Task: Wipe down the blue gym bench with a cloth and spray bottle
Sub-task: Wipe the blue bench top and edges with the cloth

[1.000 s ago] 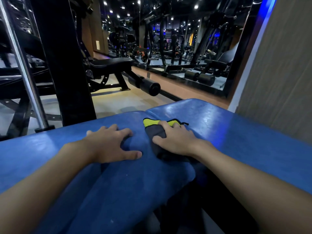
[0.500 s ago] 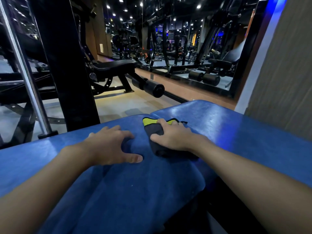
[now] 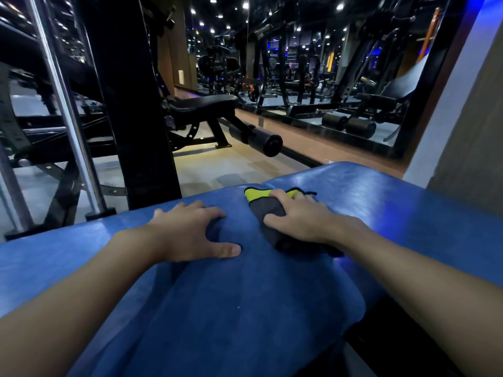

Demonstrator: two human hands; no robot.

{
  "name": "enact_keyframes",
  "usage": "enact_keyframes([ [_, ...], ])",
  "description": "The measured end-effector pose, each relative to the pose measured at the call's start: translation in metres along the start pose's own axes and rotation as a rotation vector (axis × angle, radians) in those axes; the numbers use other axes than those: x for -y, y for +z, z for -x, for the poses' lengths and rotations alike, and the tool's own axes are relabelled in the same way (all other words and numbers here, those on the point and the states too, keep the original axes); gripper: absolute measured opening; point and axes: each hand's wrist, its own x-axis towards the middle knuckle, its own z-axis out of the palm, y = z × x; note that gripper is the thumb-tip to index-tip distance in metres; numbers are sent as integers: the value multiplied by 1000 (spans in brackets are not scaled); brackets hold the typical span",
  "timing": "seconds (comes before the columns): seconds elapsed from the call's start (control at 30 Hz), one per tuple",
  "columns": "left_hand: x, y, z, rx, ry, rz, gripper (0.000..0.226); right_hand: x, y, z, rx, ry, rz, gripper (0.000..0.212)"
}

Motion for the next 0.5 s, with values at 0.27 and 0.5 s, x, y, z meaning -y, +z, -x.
enact_keyframes([
  [0.27,31,3,-3,40,-82,0,109,-7,2,0,35,-43,76,61],
  [0.5,34,5,-4,26,-41,2,111,15,6,-79,72,-63,14,79],
])
